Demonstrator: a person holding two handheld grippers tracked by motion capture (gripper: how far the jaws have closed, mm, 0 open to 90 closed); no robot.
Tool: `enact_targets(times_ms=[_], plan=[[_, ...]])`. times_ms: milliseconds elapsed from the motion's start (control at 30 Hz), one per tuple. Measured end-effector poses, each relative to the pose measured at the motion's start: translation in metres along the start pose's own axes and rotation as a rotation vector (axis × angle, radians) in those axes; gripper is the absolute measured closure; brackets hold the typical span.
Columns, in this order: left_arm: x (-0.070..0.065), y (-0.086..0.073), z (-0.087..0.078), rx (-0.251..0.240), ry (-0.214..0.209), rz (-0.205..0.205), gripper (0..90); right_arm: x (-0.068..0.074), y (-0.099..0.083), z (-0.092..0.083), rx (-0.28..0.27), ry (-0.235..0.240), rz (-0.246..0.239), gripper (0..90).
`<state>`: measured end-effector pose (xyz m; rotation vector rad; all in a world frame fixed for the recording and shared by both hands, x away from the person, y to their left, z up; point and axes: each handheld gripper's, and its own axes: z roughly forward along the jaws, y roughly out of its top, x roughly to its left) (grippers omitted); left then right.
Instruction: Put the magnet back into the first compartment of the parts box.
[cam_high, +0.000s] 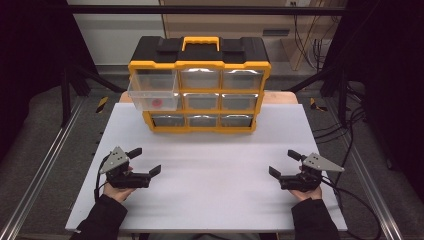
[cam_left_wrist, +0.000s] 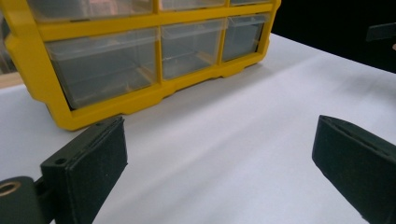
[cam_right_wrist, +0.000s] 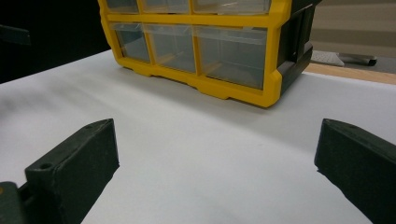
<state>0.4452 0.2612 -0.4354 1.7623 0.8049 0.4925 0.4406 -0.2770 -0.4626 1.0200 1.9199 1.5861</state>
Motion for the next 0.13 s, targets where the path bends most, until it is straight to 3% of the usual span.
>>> enact_targets(times_ms=[133], plan=[[0.0012, -0.0049, 0.0013, 0.027, 0.011, 0.014, 2.6, -0.0004, 0.0003, -0.0001, 0.000, 0.003, 0.006, 0.3]])
